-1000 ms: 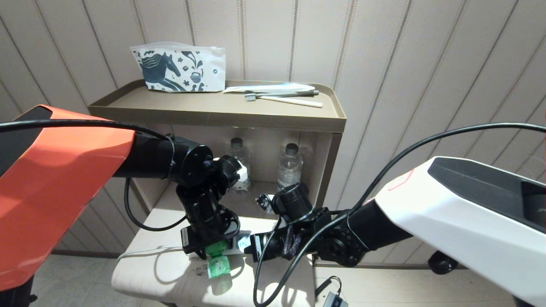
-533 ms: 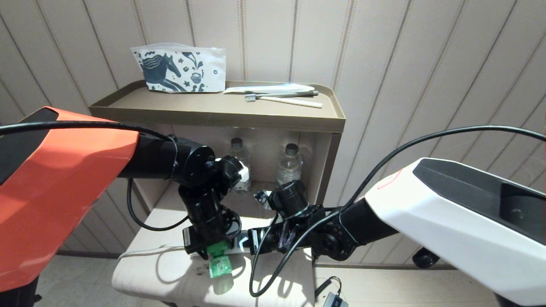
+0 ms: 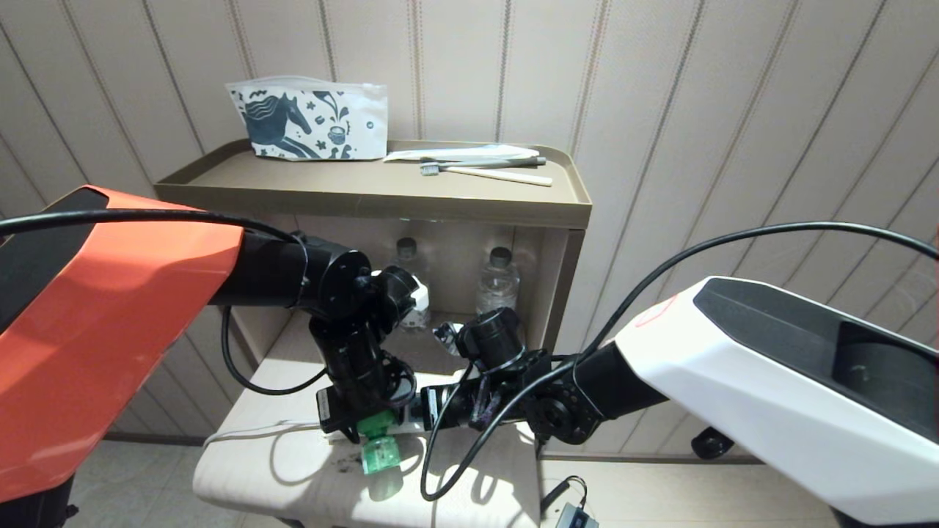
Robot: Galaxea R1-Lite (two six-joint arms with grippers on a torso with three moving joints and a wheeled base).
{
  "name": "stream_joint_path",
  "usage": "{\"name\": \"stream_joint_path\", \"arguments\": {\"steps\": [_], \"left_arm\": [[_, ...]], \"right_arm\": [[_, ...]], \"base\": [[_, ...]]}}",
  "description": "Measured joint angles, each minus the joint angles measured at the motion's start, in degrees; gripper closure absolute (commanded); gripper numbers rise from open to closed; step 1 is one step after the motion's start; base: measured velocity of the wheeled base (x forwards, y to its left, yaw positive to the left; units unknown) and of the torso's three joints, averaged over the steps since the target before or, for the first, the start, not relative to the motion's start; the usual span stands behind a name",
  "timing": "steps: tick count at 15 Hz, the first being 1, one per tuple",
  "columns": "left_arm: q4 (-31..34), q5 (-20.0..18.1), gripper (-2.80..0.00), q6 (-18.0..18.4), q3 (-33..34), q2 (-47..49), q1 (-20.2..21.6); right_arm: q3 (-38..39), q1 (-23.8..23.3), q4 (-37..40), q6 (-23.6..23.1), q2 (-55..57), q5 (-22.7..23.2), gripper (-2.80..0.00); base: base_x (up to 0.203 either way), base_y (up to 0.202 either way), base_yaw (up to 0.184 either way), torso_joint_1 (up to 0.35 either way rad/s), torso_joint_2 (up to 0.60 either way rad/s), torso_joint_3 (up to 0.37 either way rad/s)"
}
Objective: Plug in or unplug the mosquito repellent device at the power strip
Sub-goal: Hold the socket with your right hand and unplug it with your left hand
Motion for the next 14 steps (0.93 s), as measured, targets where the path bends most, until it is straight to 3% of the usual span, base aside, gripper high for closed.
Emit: {"name": "stream_joint_path", "arguments": {"steps": [6,14], "left_arm": [[1.03,-0.1,0.0,0.04,-1.22,0.21,0.02],[8.89,-0.3,0.0,0.1,-10.11,-0.58,-0.06]], "right_arm": [[-1.52,-0.57,0.41,-0.35,1.8,-0.86,0.0],[-1.01,-0.52,0.41,-0.54,1.9,-1.08,0.0]], "base": [[0.0,0.0,0.0,0.0,0.0,0.0],[0.0,0.0,0.0,0.0,0.0,0.0]]}}
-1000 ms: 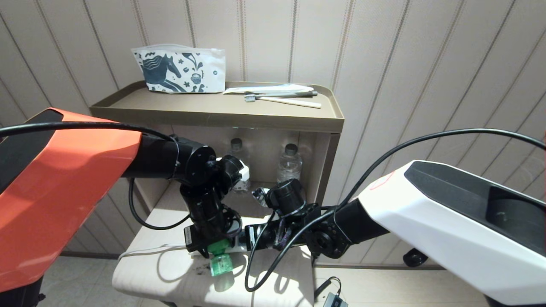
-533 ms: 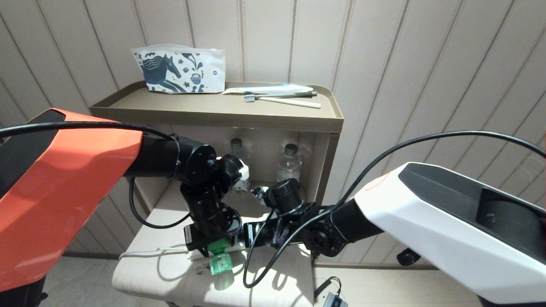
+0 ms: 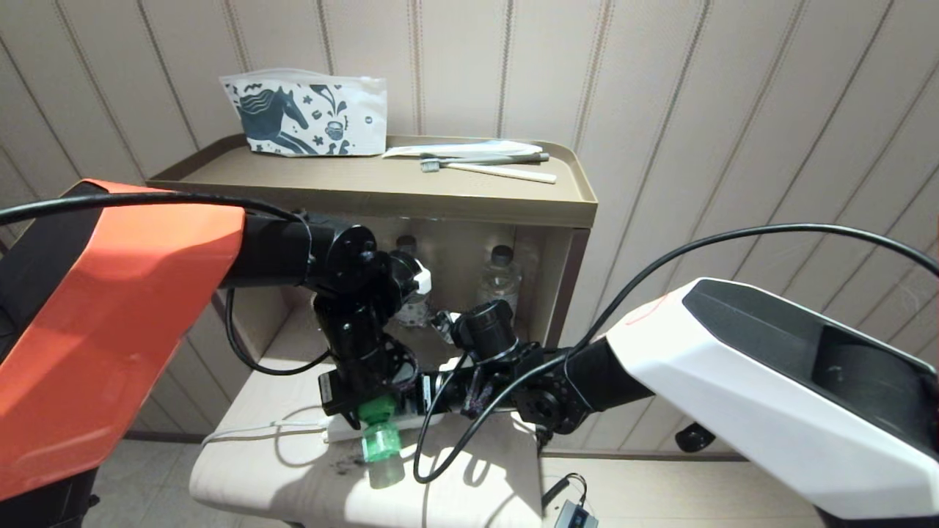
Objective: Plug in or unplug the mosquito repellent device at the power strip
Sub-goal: Hold the socket with your right hand and unplug it with your left hand
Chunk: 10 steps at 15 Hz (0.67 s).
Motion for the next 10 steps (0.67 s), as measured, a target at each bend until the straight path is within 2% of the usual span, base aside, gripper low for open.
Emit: {"name": "stream_joint_path", "arguments": {"steps": [4,10], "left_arm": [[1.99,0.09,0.0,-0.15,-1.96,-1.1,0.11],[2.3,-0.27,0.0,-0.19,-1.11,-1.58,-0.06]], "right_arm": [[0.11,0.01,0.02,0.1,0.0,0.15,0.0],[0.35,0.06,0.11,0.26,-0.22,0.21,0.0]], "base": [[0.0,0.0,0.0,0.0,0.0,0.0],[0.0,0.0,0.0,0.0,0.0,0.0]]}}
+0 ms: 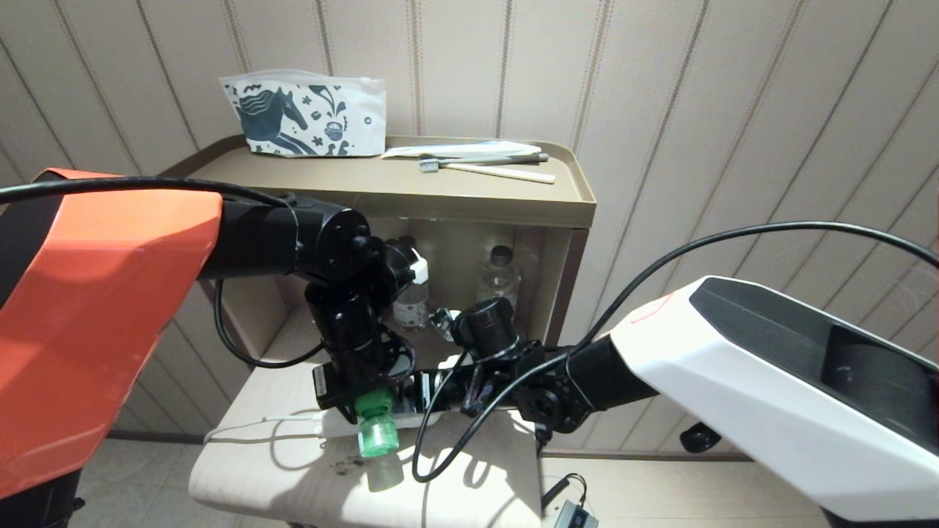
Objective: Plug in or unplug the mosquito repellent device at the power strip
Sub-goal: Hold the socket with your right hand and unplug it with your left hand
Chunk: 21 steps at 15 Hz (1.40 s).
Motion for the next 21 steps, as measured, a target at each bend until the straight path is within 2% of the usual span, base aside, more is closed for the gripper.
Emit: {"name": "stream_joint_path", "arguments": {"steps": [8,10,13,15,21], "left_arm": [[-0.65,-1.1,0.0,0.04,-0.23,2.26,-0.35],[-0.85,-1.01,0.0,0.06,-0.89,2.84,-0.35],[-0.31,-0.99,0.0,0.06,-2.09,3.19,-0.38],[0.02,-1.04,0.0,0.28,-3.36,3.23,-0.35],[1.9,-0.57,0.0,0.35,-6.68,3.22,-0.29]], "right_arm": [[0.99,0.3,0.09,-0.54,-0.65,-1.27,0.0],[0.99,0.88,0.09,-2.07,-0.5,-4.32,0.0],[1.07,1.55,1.87,-4.85,-0.33,-6.43,0.0],[1.02,2.06,4.54,-7.26,-0.27,-6.68,0.0],[1.1,2.43,4.99,-7.66,-0.05,-6.71,0.0]], "base": [[0.0,0.0,0.0,0.0,0.0,0.0],[0.0,0.0,0.0,0.0,0.0,0.0],[0.0,0.0,0.0,0.0,0.0,0.0],[0.0,0.0,0.0,0.0,0.0,0.0],[0.0,0.0,0.0,0.0,0.0,0.0]]}}
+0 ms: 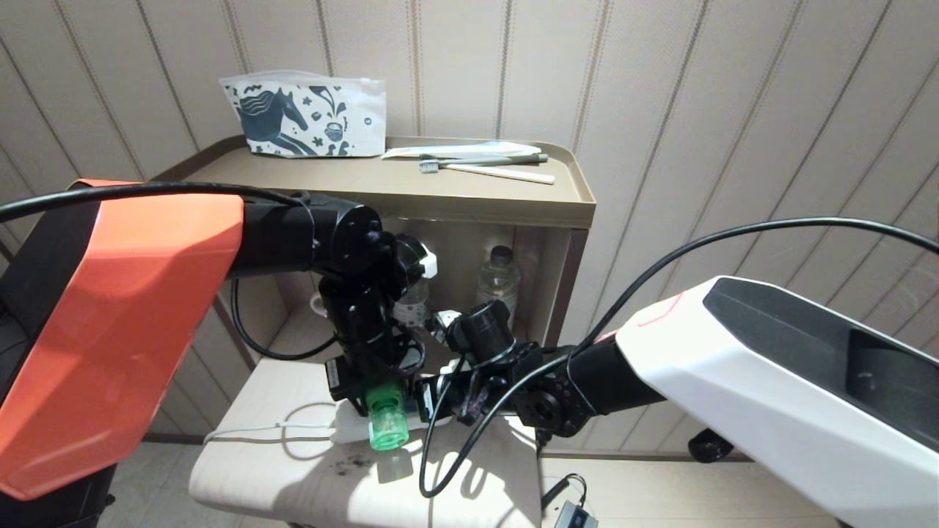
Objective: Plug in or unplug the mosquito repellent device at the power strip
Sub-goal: Hold the socket with your right hand and unplug it with your left hand, then place the mosquito repellent liquid on the table
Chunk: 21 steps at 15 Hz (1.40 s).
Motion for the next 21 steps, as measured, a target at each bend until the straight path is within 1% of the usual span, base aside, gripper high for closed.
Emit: {"name": "stream_joint_path", "arguments": {"steps": [4,6,13,17,20,21], "left_arm": [[0.0,0.03,0.0,-0.15,-0.05,0.2,0.21],[-0.97,0.0,0.0,-0.17,0.03,0.48,0.35],[-1.88,0.39,0.0,-0.06,0.02,2.49,2.3],[0.15,0.63,0.0,-0.12,0.78,0.05,3.8],[2.88,0.42,0.0,-0.1,1.44,-3.8,4.0],[3.14,0.41,0.0,-0.1,2.09,-4.95,4.07]], "right_arm": [[0.22,0.0,0.0,0.02,-0.01,0.11,0.0],[0.36,0.24,0.22,0.05,0.07,0.48,0.0],[0.48,-0.16,-0.05,0.2,-0.59,0.09,0.0],[0.81,-0.57,0.04,0.27,-2.14,-0.37,0.0],[2.03,-0.83,-0.07,0.49,-4.66,-0.8,0.0],[2.45,-0.53,-0.7,0.52,-5.4,-2.05,0.0]], "base": [[0.0,0.0,0.0,0.0,0.0,0.0],[0.0,0.0,0.0,0.0,0.0,0.0],[0.0,0.0,0.0,0.0,0.0,0.0],[0.0,0.0,0.0,0.0,0.0,0.0],[0.0,0.0,0.0,0.0,0.0,0.0],[0.0,0.0,0.0,0.0,0.0,0.0]]}}
